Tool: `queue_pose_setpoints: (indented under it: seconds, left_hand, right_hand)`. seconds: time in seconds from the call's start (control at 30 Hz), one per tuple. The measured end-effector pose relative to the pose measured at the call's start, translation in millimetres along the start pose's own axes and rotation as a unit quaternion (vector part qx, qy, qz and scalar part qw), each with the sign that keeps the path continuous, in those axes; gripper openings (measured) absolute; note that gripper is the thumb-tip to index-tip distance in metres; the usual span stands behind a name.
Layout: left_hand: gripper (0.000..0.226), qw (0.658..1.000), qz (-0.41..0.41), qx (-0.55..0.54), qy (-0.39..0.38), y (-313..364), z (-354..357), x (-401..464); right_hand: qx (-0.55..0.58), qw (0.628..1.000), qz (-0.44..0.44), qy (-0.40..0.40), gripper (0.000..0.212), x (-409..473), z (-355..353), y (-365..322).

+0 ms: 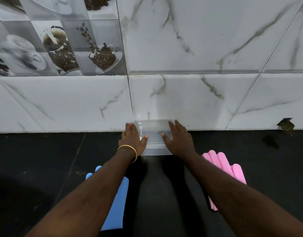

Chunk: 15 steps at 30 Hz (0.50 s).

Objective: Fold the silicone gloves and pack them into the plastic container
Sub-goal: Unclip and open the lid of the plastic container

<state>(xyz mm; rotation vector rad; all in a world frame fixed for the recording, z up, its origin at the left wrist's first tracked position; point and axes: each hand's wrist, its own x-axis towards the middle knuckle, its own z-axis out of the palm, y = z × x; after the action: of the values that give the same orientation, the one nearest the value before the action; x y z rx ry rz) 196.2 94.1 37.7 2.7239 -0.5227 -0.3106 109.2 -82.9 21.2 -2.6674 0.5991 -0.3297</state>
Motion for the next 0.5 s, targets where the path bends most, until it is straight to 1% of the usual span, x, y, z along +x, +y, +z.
queue_pose_setpoints:
  seconds: [0.13, 0.27, 0.33, 0.43, 0.5]
  left_hand:
    - [0.087, 1.0, 0.004, 0.007, 0.0, -3.4, 5.3, 0.5]
    - [0.088, 1.0, 0.007, 0.028, 0.002, -4.8, 5.9, -7.4]
    - [0.088, 0.999, 0.004, 0.033, -0.01, -6.4, 7.6, -14.3]
    - [0.087, 0.999, -0.011, 0.033, -0.013, -3.9, 15.3, -22.0]
    - [0.087, 0.999, 0.013, 0.036, 0.003, 2.2, 4.6, -84.8]
  right_hand:
    - [-0.018, 1.0, -0.006, -0.013, 0.06, -0.6, 10.1, 2.1]
    - [-0.035, 0.999, -0.008, -0.029, 0.059, -7.6, 7.3, 2.4]
    - [-0.041, 0.999, -0.008, -0.036, 0.059, -16.4, 8.1, 3.5]
    - [-0.035, 0.998, 0.011, -0.052, 0.059, -26.0, 10.9, 7.8]
    - [-0.043, 0.999, 0.005, -0.024, 0.059, -83.1, -17.5, 2.9]
